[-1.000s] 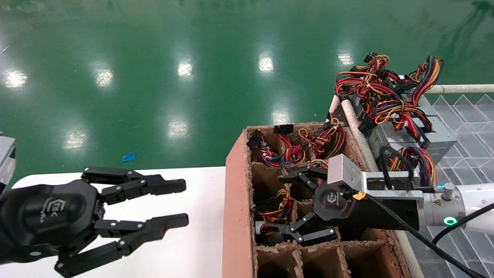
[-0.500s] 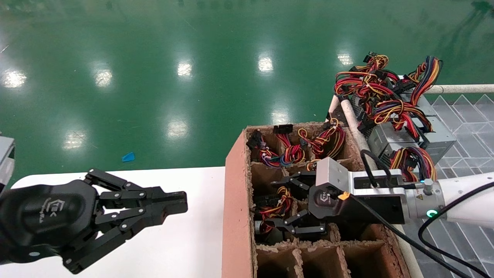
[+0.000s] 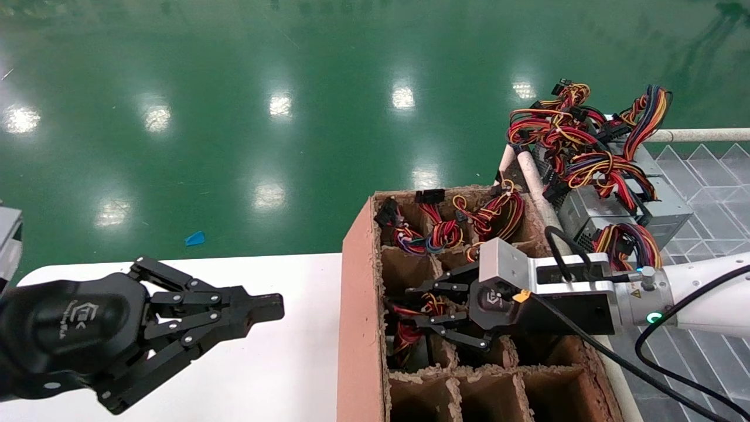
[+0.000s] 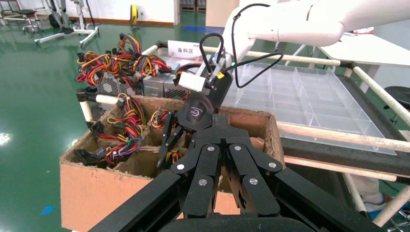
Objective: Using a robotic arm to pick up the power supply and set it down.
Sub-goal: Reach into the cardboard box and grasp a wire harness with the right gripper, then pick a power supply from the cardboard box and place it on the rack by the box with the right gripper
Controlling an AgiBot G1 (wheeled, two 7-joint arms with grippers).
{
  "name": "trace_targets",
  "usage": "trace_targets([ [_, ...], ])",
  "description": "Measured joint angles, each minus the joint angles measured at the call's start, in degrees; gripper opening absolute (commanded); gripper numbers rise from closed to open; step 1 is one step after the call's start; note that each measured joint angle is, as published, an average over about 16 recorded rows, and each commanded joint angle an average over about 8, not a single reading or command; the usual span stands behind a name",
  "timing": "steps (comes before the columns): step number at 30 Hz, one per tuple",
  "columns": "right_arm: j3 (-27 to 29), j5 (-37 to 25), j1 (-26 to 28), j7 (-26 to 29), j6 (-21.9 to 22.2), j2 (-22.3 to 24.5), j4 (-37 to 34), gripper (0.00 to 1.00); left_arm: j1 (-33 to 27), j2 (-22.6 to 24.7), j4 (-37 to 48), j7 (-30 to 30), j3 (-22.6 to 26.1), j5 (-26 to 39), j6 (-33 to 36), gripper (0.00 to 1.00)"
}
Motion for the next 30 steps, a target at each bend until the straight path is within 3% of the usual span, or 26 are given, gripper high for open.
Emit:
trace_targets([
  [17,-1.1,-0.4,0.9,0.1,-2.2,1.7,3.7,0.0,0.0,0.0,0.0,0.0,0.0,0.0,0.0,0.0],
  [30,-2.6,2.0,2.0,0.3,-3.1,5.9,18.7,0.0,0.0,0.0,0.0,0.0,0.0,0.0,0.0,0.0],
])
